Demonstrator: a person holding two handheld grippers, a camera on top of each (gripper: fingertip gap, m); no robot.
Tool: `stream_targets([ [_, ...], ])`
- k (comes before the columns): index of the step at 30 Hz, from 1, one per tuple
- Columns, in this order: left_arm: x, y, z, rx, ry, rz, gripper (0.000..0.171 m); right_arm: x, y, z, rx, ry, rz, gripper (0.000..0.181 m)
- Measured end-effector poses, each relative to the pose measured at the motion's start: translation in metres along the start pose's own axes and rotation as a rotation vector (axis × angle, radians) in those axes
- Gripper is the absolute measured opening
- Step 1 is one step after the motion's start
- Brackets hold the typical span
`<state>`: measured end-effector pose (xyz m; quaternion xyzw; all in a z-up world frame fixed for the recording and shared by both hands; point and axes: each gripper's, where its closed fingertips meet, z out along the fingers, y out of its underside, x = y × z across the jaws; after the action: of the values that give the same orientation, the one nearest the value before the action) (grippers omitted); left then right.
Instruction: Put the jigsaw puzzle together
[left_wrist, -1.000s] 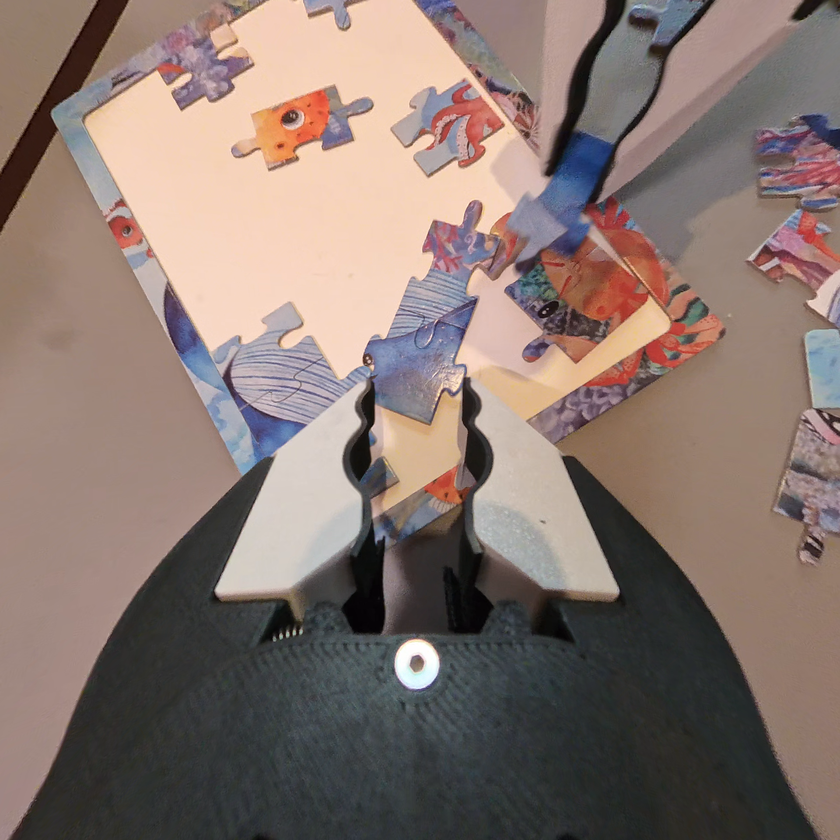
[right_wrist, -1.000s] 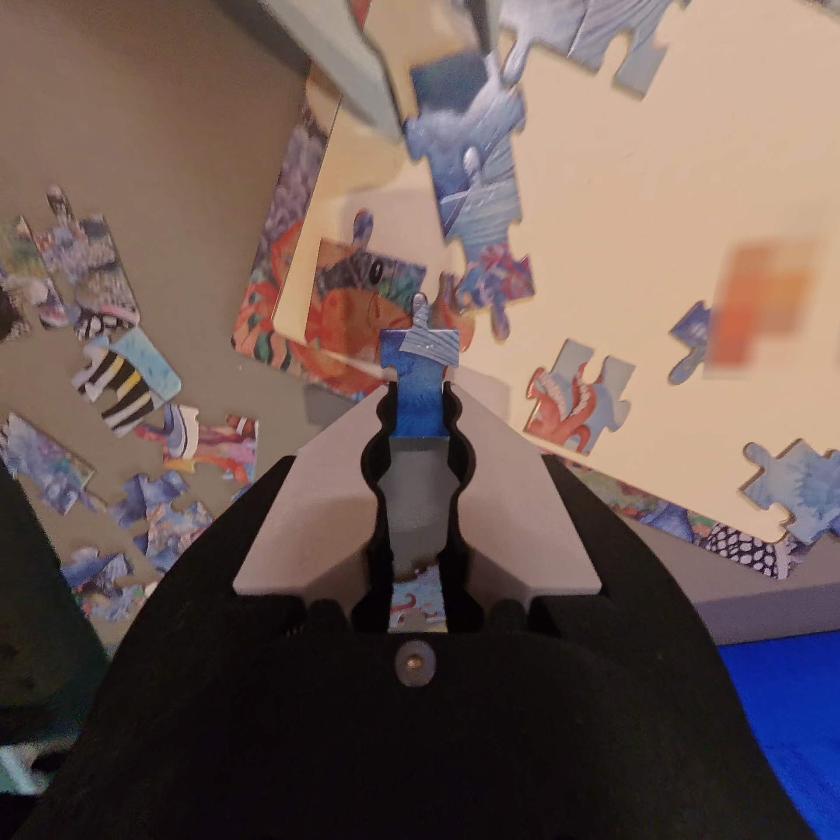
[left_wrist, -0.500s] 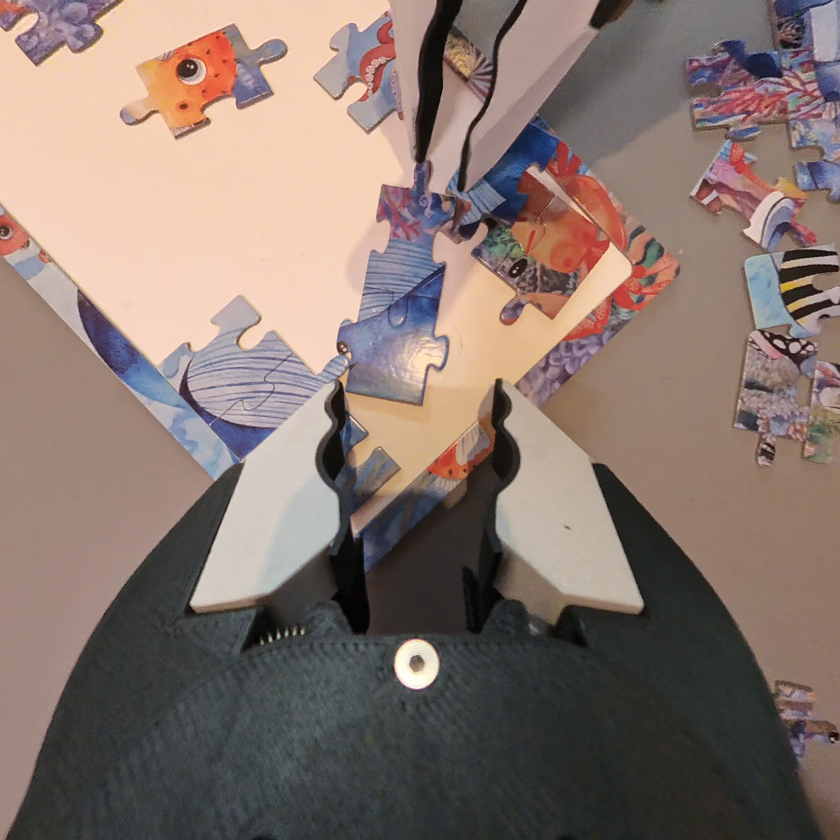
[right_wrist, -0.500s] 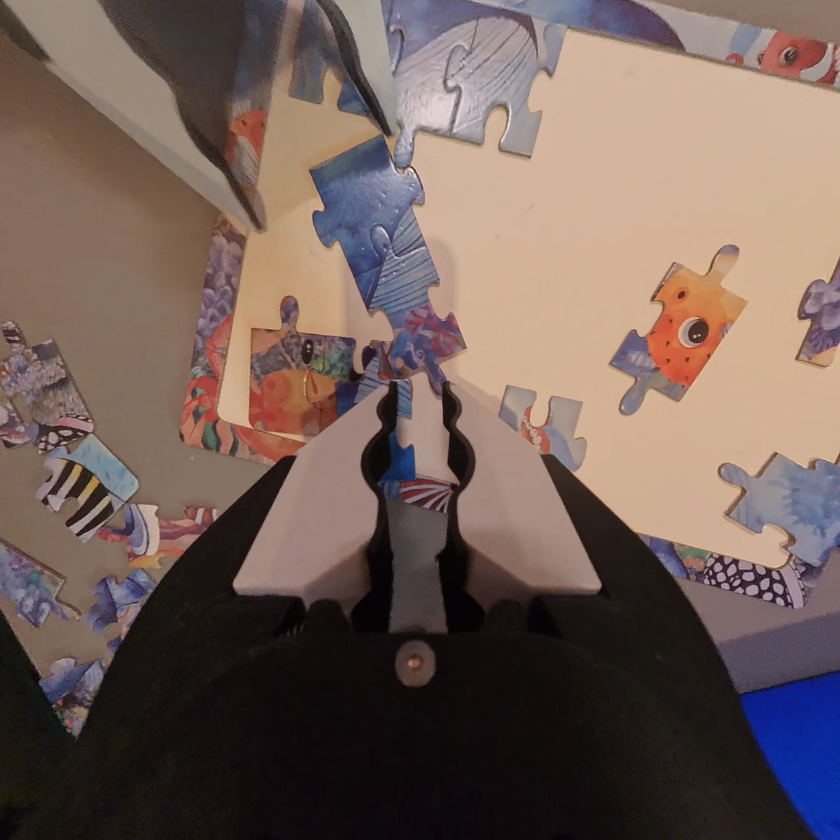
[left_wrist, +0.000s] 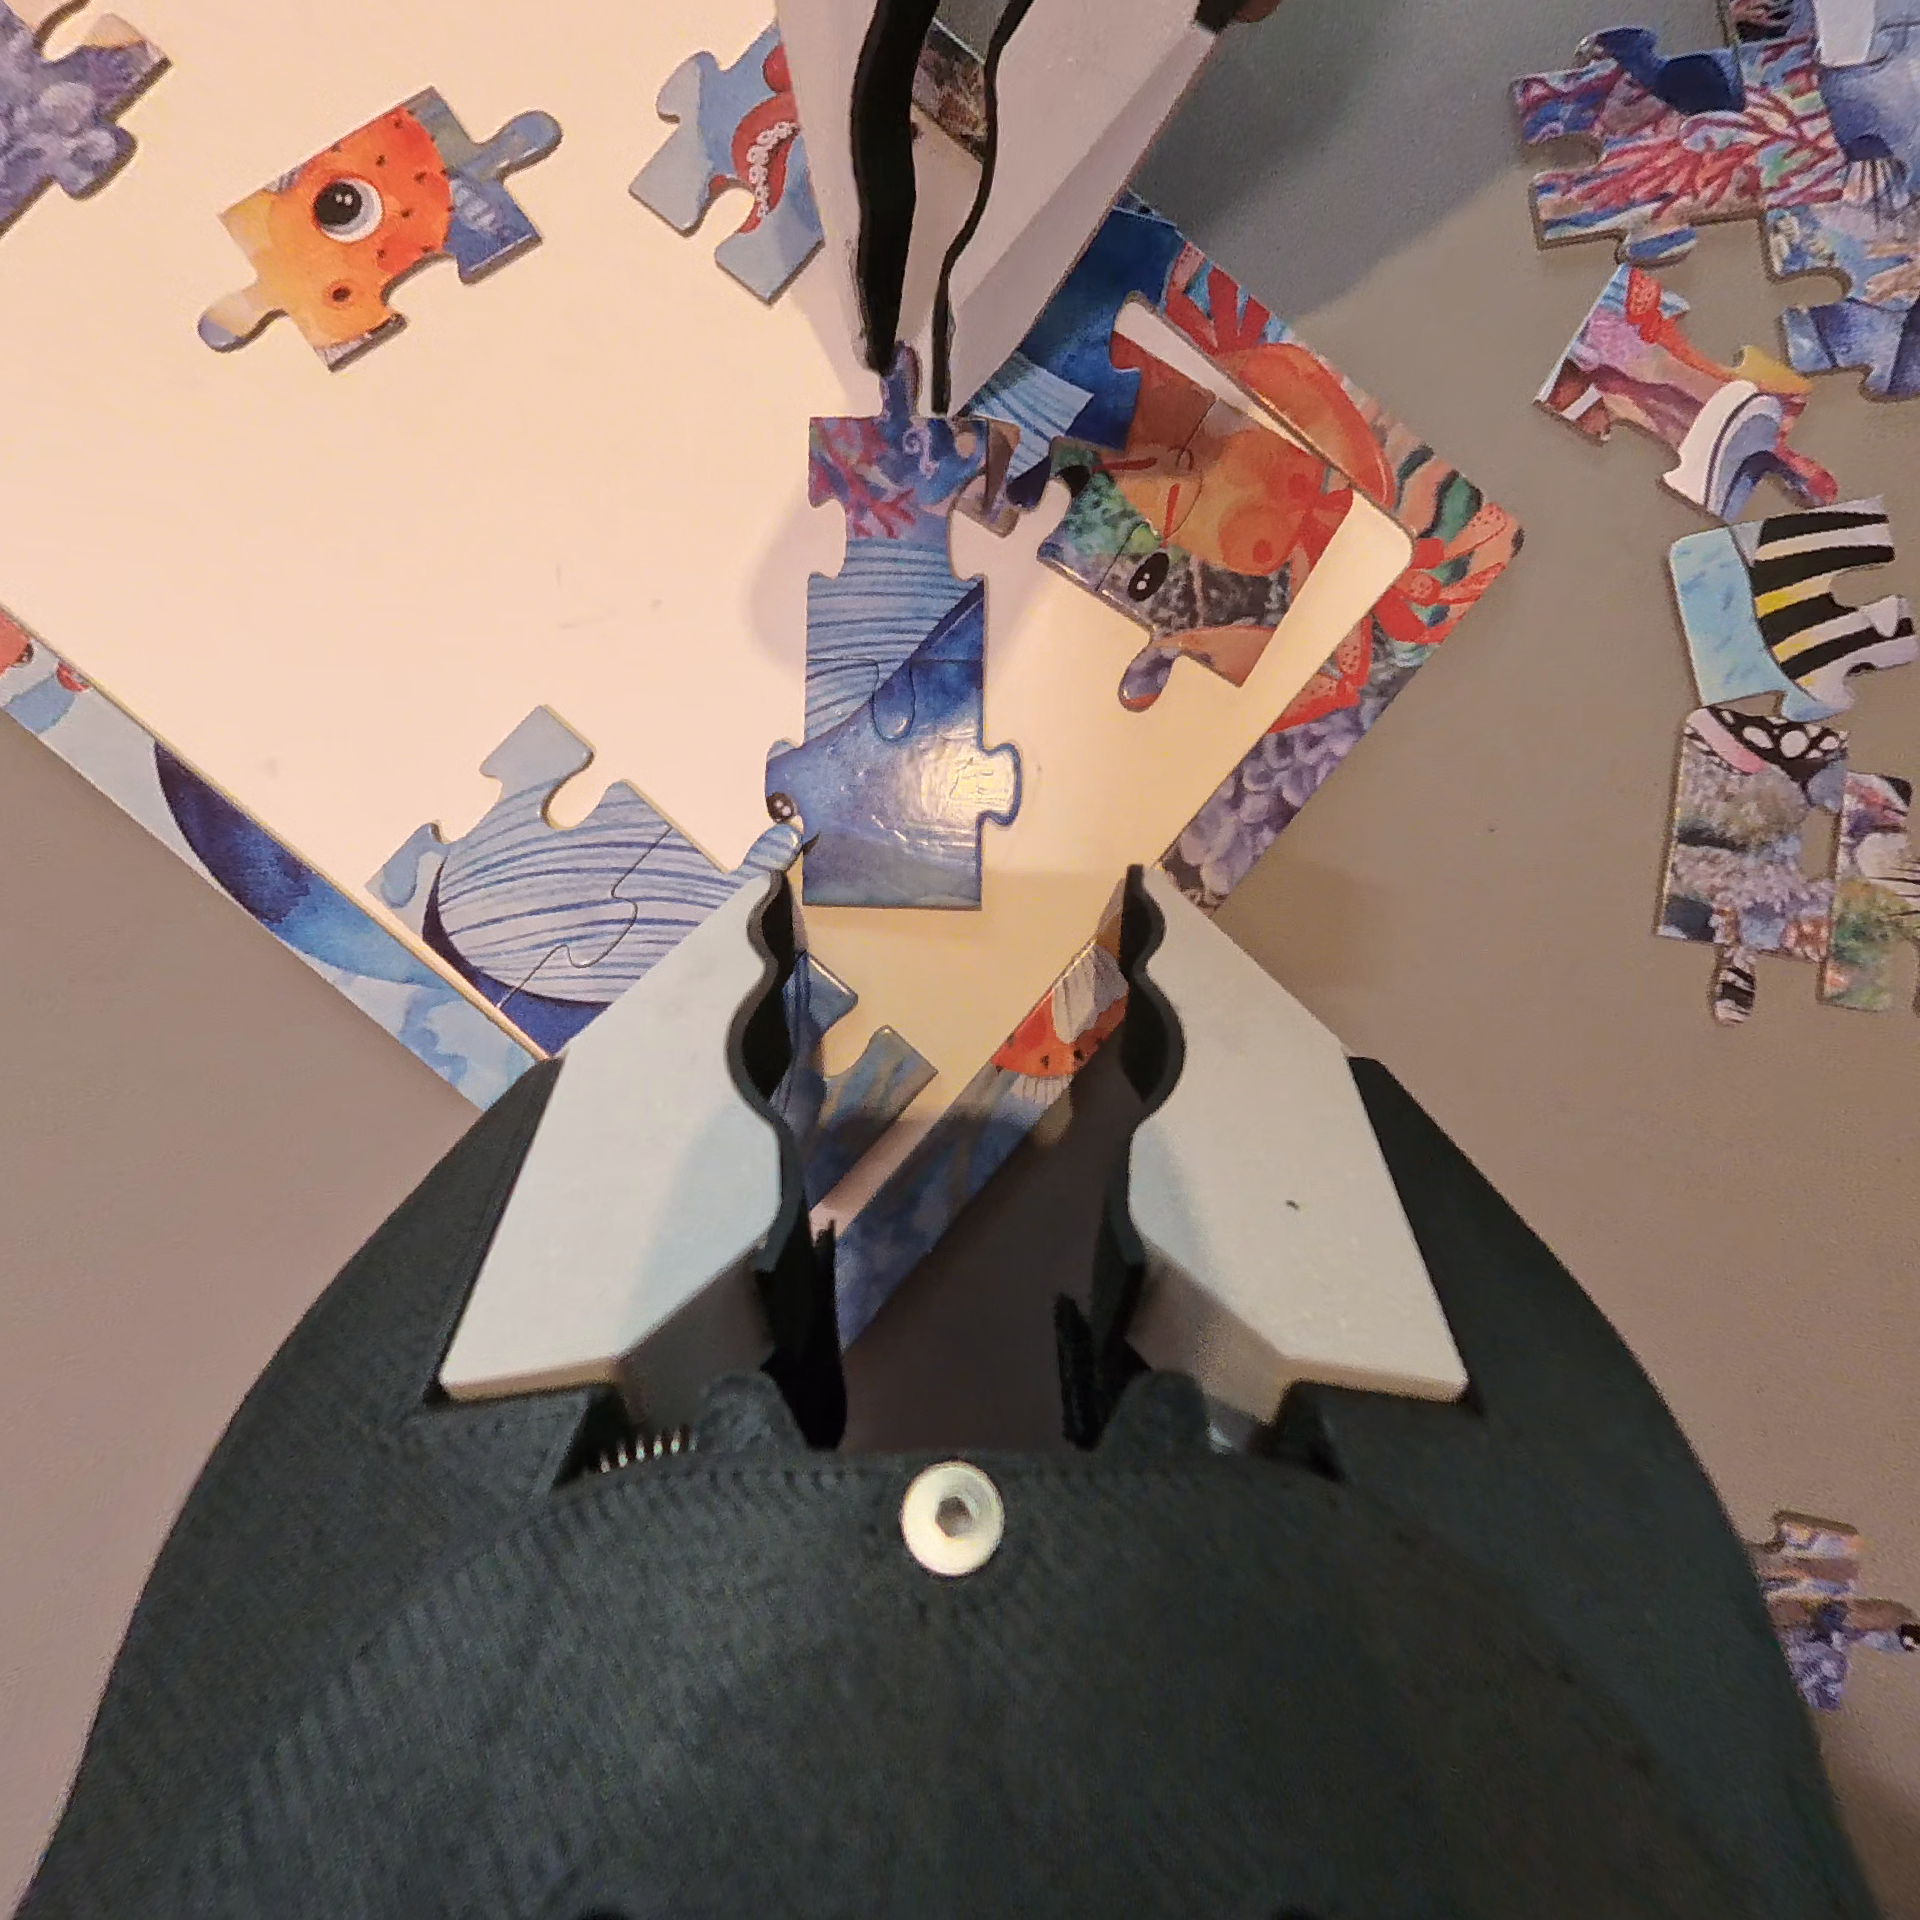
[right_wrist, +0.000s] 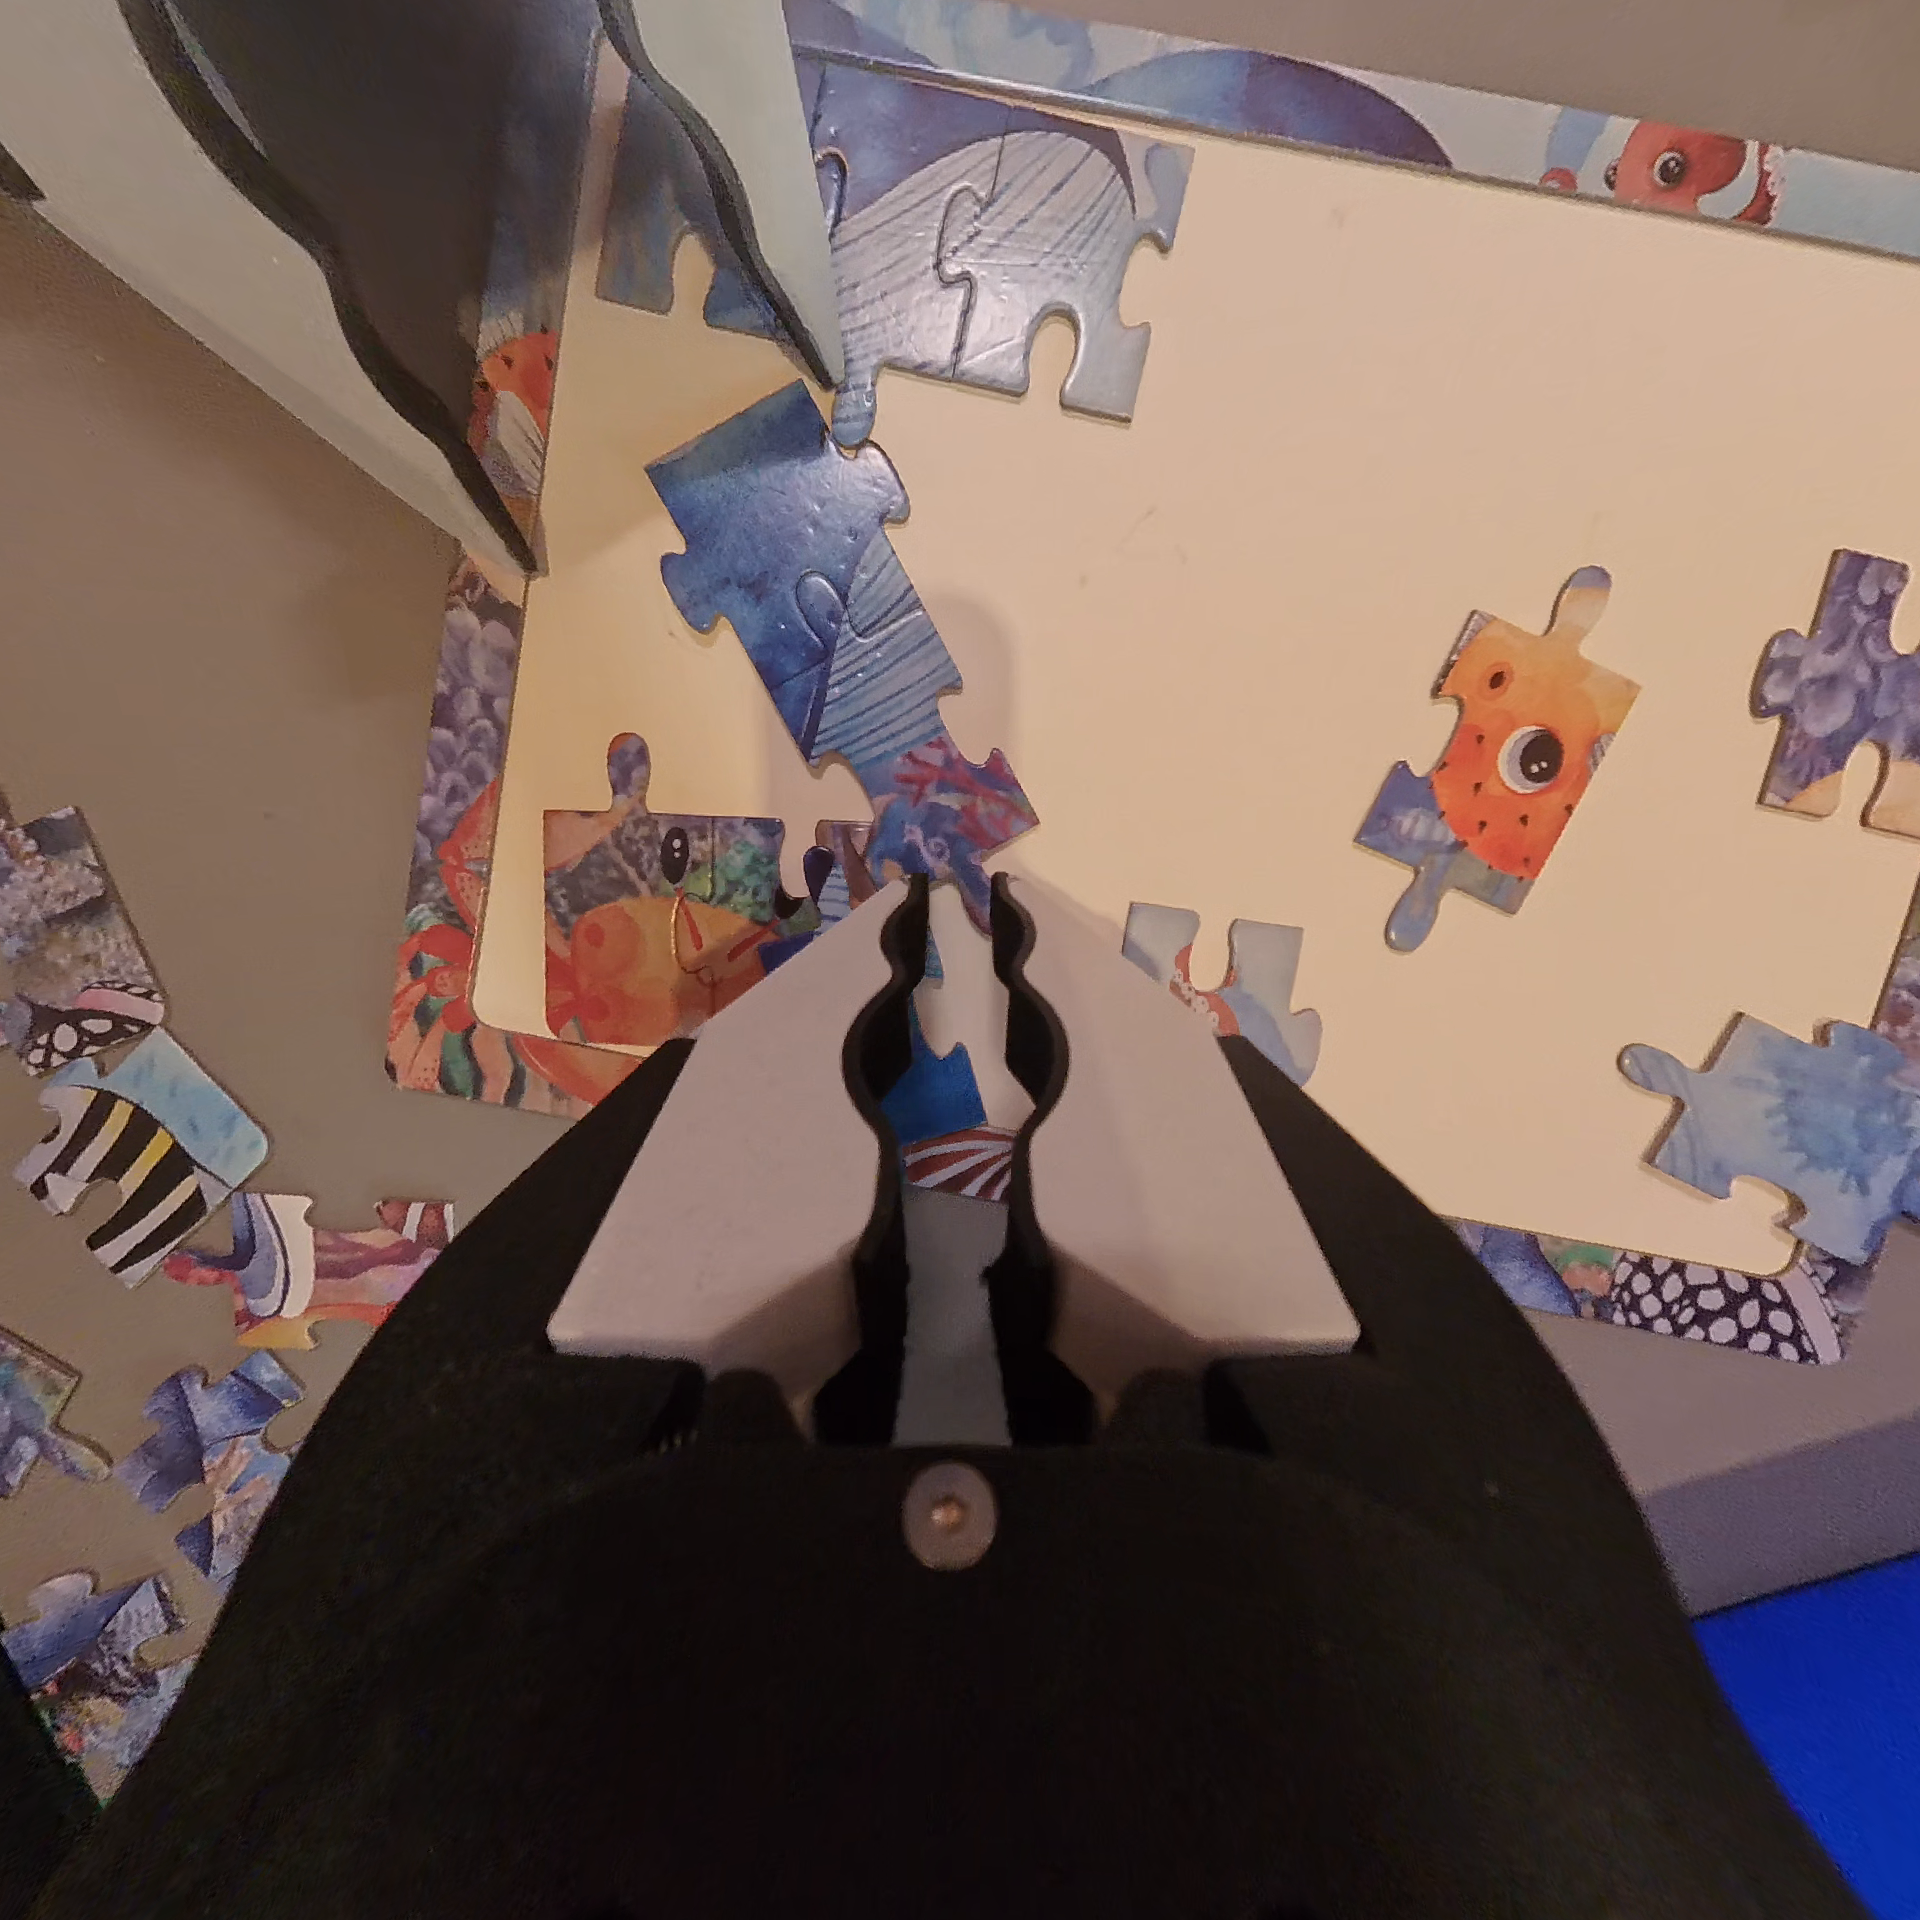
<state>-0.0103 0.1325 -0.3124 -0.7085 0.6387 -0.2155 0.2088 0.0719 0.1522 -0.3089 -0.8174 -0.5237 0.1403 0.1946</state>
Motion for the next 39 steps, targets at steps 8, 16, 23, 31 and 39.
stream_targets([
  [8, 0.011, 0.0, 0.001, -0.021, 0.015, 0.019, 0.066, 0.003, -0.004, 0.006, -0.006, 0.036, -0.033, 0.007],
  [16, 0.024, 0.004, -0.003, -0.041, 0.055, 0.028, 0.063, 0.008, -0.012, 0.01, 0.007, 0.072, -0.058, 0.004],
  [23, 0.035, 0.008, -0.007, -0.054, 0.104, 0.035, 0.061, 0.011, -0.029, 0.018, 0.024, 0.094, -0.103, 0.0],
  [31, 0.03, 0.018, -0.027, -0.072, 0.116, 0.025, 0.06, 0.014, -0.048, 0.024, 0.057, 0.105, -0.128, 0.007],
  [39, -0.004, 0.05, -0.044, -0.157, -0.014, -0.055, 0.072, -0.012, -0.026, 0.015, -0.036, 0.001, -0.074, 0.028],
])
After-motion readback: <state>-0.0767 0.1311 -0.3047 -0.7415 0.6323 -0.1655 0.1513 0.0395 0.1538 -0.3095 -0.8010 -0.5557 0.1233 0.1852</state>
